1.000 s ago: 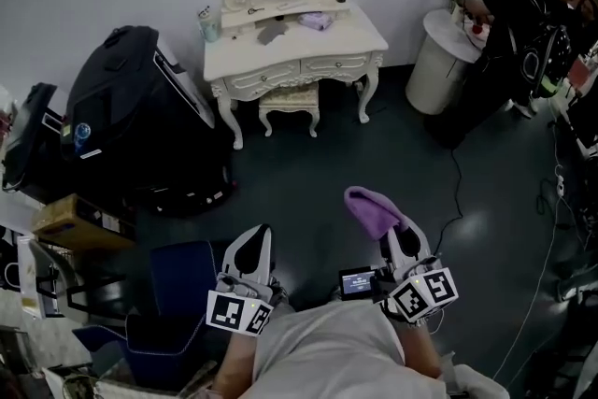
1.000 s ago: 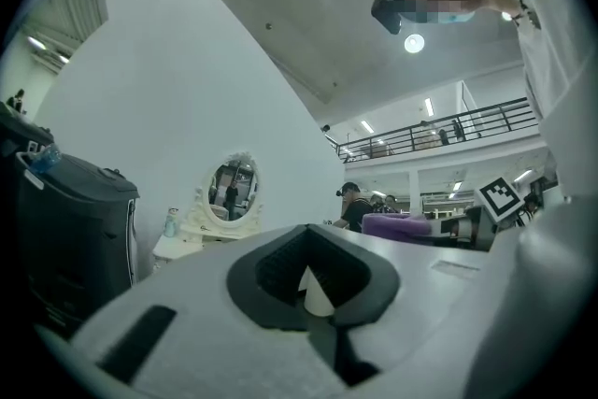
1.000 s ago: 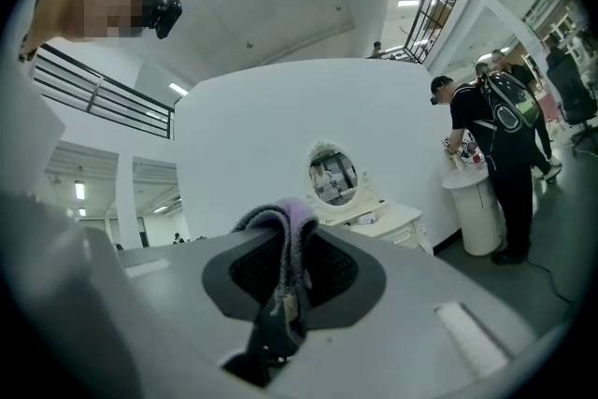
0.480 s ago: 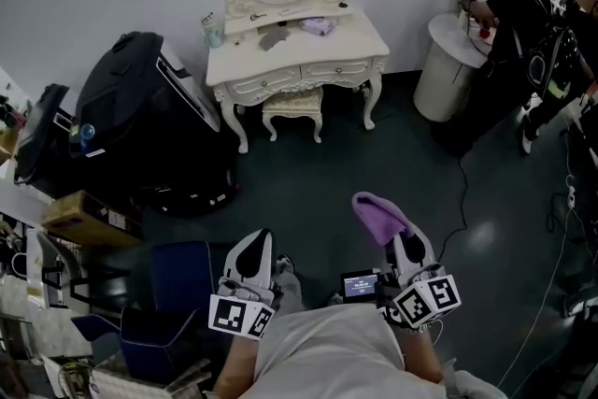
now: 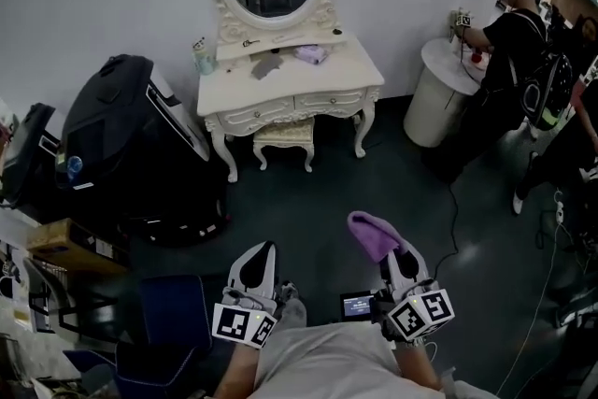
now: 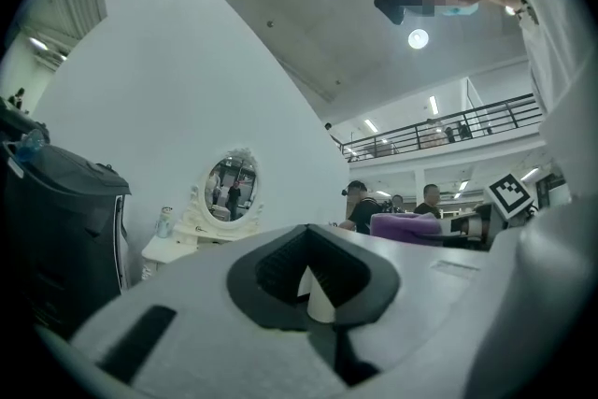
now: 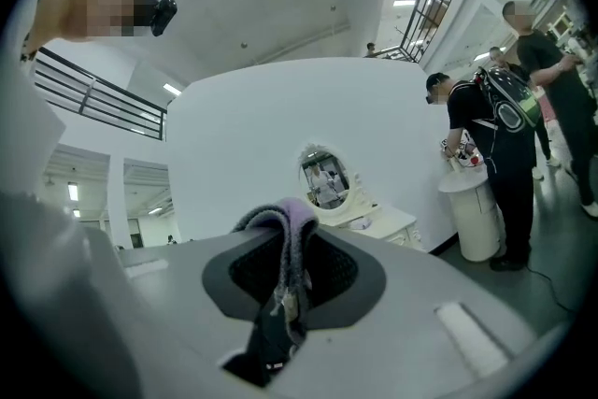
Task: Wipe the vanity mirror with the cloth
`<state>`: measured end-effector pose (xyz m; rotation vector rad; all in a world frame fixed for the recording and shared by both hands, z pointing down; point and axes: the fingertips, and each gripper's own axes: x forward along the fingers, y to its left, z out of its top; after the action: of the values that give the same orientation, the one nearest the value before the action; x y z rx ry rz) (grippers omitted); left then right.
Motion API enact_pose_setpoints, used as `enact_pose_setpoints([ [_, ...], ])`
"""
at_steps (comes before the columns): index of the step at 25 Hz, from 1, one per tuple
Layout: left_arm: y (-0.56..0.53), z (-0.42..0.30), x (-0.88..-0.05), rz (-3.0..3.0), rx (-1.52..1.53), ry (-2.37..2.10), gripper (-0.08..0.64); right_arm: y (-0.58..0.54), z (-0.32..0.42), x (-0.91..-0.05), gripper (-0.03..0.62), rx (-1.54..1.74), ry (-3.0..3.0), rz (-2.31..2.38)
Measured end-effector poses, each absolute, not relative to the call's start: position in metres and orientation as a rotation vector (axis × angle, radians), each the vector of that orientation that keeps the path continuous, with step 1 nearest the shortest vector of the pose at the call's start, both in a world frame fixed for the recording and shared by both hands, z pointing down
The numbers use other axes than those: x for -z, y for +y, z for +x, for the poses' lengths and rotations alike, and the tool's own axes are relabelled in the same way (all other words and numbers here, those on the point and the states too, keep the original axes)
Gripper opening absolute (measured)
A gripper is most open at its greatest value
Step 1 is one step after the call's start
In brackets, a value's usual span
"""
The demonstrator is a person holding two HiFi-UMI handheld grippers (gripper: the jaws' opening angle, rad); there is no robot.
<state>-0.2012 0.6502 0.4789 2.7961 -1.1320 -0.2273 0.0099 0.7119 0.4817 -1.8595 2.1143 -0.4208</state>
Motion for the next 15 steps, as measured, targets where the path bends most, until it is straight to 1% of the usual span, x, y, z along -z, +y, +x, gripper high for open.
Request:
enact_pose_setpoints([
  [8, 0.553, -0.213, -0.47, 2.813, 0.248, -1.099, 0.002, 0.619, -0.002, -0.461, 0.052, 0.344, 2.108, -1.905],
  [15, 0.501, -0.23, -0.472, 2.839, 0.22, -1.058, 0.002, 0.568, -0.025, -0.473, 0.052, 0.389, 2.058, -1.924],
])
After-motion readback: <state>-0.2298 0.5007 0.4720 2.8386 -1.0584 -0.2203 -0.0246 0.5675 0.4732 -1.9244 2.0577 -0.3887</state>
